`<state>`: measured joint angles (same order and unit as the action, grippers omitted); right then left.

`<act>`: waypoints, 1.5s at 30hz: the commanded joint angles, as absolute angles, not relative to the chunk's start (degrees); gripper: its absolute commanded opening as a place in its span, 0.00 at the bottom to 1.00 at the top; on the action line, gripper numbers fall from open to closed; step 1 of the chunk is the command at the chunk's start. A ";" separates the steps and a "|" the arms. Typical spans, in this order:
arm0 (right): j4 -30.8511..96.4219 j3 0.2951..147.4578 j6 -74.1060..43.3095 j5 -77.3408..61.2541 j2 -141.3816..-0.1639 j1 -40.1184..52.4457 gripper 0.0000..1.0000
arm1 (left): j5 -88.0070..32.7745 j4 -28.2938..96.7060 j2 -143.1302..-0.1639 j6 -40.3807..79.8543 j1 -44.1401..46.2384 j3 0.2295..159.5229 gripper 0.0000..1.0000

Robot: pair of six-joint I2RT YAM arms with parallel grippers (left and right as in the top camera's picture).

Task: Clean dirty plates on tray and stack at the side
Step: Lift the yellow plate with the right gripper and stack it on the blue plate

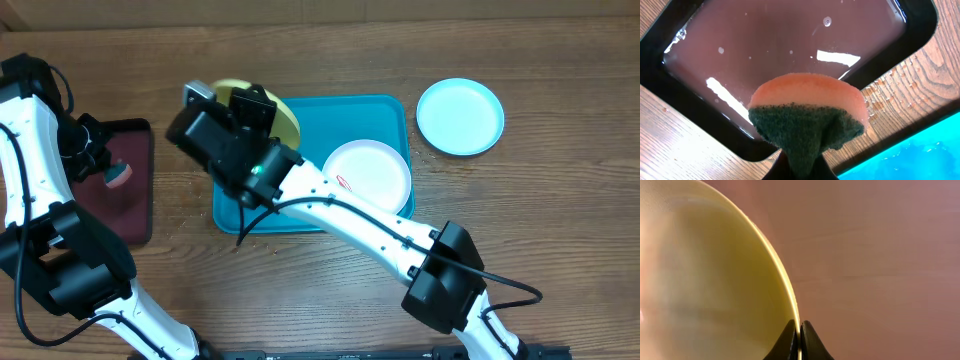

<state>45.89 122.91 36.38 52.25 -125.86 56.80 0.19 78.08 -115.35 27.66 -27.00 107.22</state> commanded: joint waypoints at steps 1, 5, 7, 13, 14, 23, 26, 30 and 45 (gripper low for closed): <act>49.65 123.72 29.95 34.79 -125.08 52.12 0.04 | 0.78 78.54 -114.65 25.74 -27.07 107.02 0.04; 50.59 123.74 26.89 44.99 -123.92 49.82 0.04 | 0.38 78.59 -114.65 25.74 -26.98 107.02 0.04; 50.17 123.76 23.81 47.90 -122.41 49.12 0.04 | 0.38 78.39 -114.65 25.74 -26.98 107.02 0.04; 52.99 123.72 14.83 17.82 -121.03 41.34 0.04 | 0.38 78.32 -114.65 25.74 -26.98 107.02 0.04; 53.82 123.72 13.23 10.96 -121.40 38.68 0.04 | 0.38 78.46 -114.65 25.71 -26.98 107.02 0.04; 61.21 123.72 1.56 -11.86 -122.93 14.39 0.04 | 0.32 78.43 -114.65 25.74 -26.98 107.02 0.04; 65.52 123.72 1.43 -11.90 -122.93 6.24 0.04 | 0.10 78.37 -114.65 25.74 -26.94 107.02 0.04; 70.06 123.61 1.43 -11.88 -123.55 -2.59 0.04 | -0.78 78.06 -114.65 25.74 -26.74 107.02 0.04; 60.40 107.90 1.23 -14.04 -123.59 -15.07 0.04 | -1.10 77.49 -114.65 25.71 -25.93 107.02 0.04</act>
